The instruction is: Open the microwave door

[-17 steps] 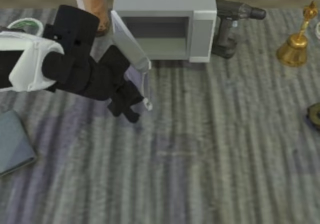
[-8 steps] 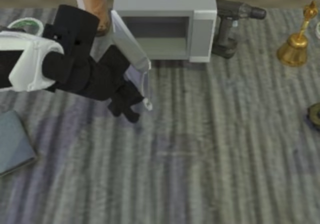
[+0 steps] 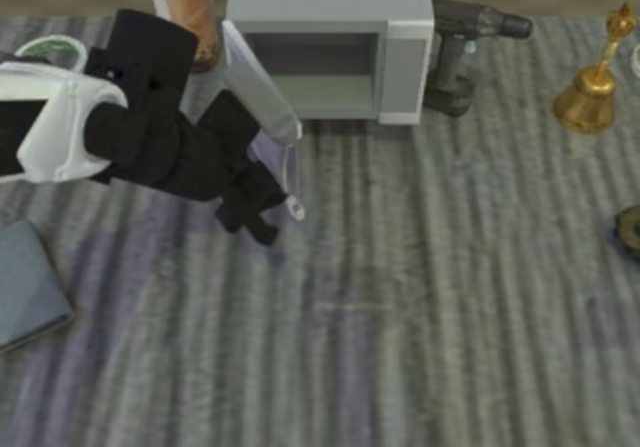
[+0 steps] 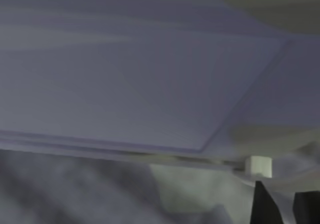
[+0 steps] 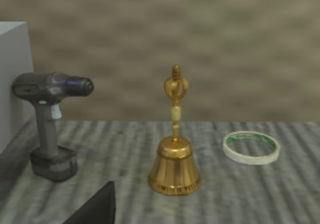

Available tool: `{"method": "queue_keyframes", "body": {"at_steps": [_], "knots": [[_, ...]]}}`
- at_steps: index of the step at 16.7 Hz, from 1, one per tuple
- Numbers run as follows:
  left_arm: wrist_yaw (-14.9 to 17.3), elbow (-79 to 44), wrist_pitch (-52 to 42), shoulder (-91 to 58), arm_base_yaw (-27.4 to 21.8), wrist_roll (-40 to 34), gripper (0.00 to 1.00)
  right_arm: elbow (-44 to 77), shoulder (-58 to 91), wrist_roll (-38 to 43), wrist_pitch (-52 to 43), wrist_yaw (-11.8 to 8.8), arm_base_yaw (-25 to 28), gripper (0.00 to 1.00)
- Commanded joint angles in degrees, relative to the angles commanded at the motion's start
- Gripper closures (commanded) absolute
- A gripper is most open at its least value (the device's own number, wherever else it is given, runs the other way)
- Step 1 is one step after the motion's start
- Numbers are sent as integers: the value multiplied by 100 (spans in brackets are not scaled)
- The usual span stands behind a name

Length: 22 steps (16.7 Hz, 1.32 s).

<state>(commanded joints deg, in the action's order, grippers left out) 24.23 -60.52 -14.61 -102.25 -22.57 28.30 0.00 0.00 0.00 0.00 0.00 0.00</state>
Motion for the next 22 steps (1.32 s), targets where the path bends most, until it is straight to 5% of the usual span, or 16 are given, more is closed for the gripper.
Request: {"method": "queue_keyframes", "body": {"at_steps": [22], "knots": [[219,-68,-200,-2,200,441,100,0,0,0,0,0,0,0]]}}
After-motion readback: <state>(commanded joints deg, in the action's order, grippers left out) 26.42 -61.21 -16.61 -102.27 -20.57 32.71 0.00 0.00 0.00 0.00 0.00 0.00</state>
